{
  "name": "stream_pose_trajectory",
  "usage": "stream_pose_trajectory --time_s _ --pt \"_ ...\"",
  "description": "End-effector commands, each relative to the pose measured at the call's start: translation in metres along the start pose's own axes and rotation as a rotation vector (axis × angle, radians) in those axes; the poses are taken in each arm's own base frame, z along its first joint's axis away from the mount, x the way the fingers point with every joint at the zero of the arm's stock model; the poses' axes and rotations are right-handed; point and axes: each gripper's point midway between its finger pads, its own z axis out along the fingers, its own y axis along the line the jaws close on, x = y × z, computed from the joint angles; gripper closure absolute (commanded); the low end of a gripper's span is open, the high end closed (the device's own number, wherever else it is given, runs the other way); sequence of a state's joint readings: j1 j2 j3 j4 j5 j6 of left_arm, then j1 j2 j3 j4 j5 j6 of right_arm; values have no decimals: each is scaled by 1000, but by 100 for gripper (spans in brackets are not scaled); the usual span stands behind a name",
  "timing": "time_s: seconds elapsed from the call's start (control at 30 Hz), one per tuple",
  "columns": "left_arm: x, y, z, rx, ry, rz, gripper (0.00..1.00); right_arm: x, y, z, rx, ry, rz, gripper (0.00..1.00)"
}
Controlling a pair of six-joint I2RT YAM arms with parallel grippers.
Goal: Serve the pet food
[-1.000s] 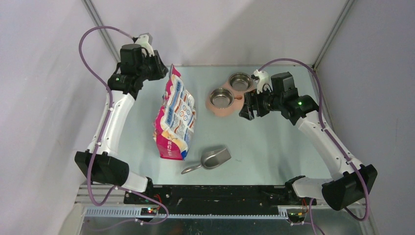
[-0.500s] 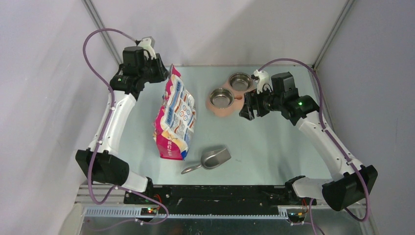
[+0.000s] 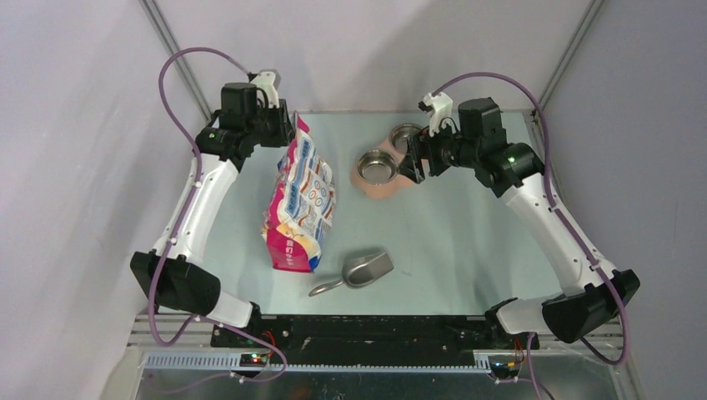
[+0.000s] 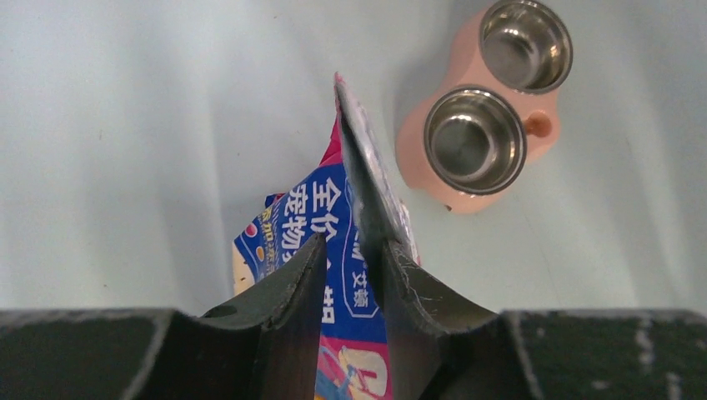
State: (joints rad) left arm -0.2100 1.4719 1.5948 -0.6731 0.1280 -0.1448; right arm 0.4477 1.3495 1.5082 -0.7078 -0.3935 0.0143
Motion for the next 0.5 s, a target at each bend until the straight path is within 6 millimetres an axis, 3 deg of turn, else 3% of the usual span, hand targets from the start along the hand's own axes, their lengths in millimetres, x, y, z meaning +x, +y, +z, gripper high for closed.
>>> stream_pose_trajectory --time_s 0.0,0.2,0.47 --pt "43 -5 -22 27 171 69 63 -22 10 1 -25 -42 -68 23" --pt "83 -11 -39 82 302 82 63 -17 23 8 -59 -16 -89 23" --pt "100 -24 -72 152 316 79 60 -19 27 11 -66 -18 -95 23"
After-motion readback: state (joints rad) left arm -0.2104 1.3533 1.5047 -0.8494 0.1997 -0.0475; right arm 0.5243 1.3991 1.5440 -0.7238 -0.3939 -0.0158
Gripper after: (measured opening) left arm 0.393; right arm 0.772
